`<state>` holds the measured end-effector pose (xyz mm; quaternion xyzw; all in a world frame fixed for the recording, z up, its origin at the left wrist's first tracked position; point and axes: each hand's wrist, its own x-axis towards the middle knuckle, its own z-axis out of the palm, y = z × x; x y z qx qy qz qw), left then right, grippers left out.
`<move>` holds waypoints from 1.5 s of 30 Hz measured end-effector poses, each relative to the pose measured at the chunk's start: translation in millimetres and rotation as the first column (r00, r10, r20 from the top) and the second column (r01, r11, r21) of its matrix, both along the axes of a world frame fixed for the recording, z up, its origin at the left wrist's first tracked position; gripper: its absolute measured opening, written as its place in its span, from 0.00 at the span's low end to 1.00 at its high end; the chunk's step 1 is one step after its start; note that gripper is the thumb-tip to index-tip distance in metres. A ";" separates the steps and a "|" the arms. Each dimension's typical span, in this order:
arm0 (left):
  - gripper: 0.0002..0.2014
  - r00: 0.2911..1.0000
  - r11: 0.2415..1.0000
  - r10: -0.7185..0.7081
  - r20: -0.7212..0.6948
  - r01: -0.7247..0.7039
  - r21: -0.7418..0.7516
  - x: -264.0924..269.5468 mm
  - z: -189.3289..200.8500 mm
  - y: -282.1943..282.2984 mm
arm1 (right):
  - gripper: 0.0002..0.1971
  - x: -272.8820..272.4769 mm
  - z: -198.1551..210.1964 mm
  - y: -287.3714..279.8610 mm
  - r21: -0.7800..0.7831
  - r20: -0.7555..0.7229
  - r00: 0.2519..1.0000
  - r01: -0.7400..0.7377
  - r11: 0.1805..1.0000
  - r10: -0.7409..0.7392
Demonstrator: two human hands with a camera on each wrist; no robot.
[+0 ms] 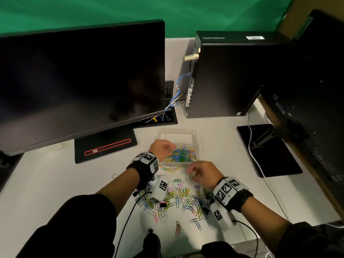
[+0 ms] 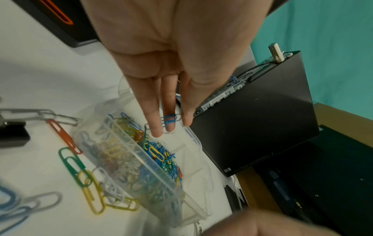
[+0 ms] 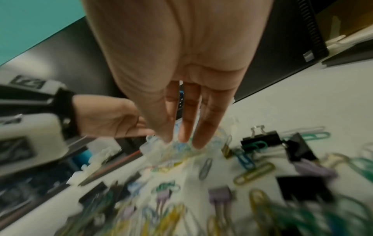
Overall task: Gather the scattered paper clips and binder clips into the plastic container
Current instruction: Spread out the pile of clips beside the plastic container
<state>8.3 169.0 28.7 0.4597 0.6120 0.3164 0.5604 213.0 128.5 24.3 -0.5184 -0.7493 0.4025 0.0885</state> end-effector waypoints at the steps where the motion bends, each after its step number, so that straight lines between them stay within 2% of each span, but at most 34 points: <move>1: 0.12 0.970 0.996 -0.061 -0.234 0.074 0.048 -1.2 -0.3 -1.0 | 0.13 0.7 -1.7 -6.6 -0.030 0.083 0.992 -0.088 0.996 0.090; 2: 0.11 0.928 0.989 -0.098 -0.358 0.130 0.066 -2.9 0.7 -2.3 | 0.17 1.2 -4.7 -12.5 -0.057 0.154 0.970 -0.179 0.982 0.186; 3: 0.12 0.906 0.982 -0.133 -0.401 0.176 0.074 -4.7 2.4 -4.5 | 0.23 1.2 -7.1 -18.4 -0.079 0.197 0.942 -0.259 0.963 0.270; 6: 0.12 0.885 0.968 -0.165 -0.435 0.230 0.100 -9.0 12.9 -16.6 | 0.40 -1.7 -12.2 -31.4 -0.106 0.249 0.872 -0.407 0.907 0.421; 9: 0.11 0.866 0.947 -0.196 -0.460 0.289 0.141 -13.4 20.2 -37.2 | 0.49 -6.6 -17.8 -40.3 -0.074 0.360 0.783 -0.518 0.852 0.507; 12: 0.10 0.777 0.885 -0.390 -0.494 0.464 0.032 -20.1 26.0 -63.0 | 0.49 -11.2 -27.8 -45.7 -0.036 0.408 0.765 -0.532 0.846 0.498; 15: 0.15 0.557 0.728 -0.628 -0.543 0.668 -0.156 -27.8 21.5 -89.7 | 0.44 -14.5 -34.0 -46.8 -0.015 0.319 0.838 -0.463 0.886 0.443; 17: 0.21 0.437 0.643 -0.704 -0.560 0.727 -0.240 -33.4 13.1 -106.6 | 0.40 -17.2 -34.8 -46.7 -0.004 0.248 0.882 -0.412 0.911 0.400; 20: 0.31 0.364 0.585 -0.731 -0.577 0.770 -0.255 -42.4 -3.6 -127.4 | 0.31 -23.6 -35.3 -46.7 -0.014 0.194 0.913 -0.363 0.932 0.359; 23: 0.37 0.353 0.584 -0.688 -0.635 0.788 -0.195 -44.4 -17.0 -138.4 | 0.18 -29.7 -33.6 -45.7 -0.014 0.191 0.914 -0.361 0.932 0.357; 26: 0.35 0.389 0.636 -0.620 -0.681 0.757 -0.147 -42.6 -24.6 -142.4 | 0.11 -33.5 -29.9 -42.4 -0.010 0.200 0.909 -0.372 0.928 0.367; 33: 0.17 0.506 0.722 -0.516 -0.691 0.691 -0.033 -36.1 -24.9 -141.4 | 0.10 -24.7 -15.9 -22.4 -0.017 0.162 0.966 -0.201 0.979 0.201; 36: 0.15 0.548 0.739 -0.476 -0.688 0.673 0.026 -34.2 -25.0 -142.1 | 0.13 -17.9 -10.0 -11.0 -0.018 0.140 0.986 -0.094 0.995 0.095; 41: 0.13 0.620 0.804 -0.406 -0.672 0.592 0.060 -36.2 -17.9 -137.2 | 0.13 -11.4 9.8 10.0 0.034 0.085 0.996 -0.009 0.999 0.006; 45: 0.10 0.711 0.869 -0.345 -0.612 0.489 0.078 -42.6 -13.0 -128.3 | 0.13 -12.4 16.8 29.2 0.067 -0.044 0.992 0.124 0.990 -0.121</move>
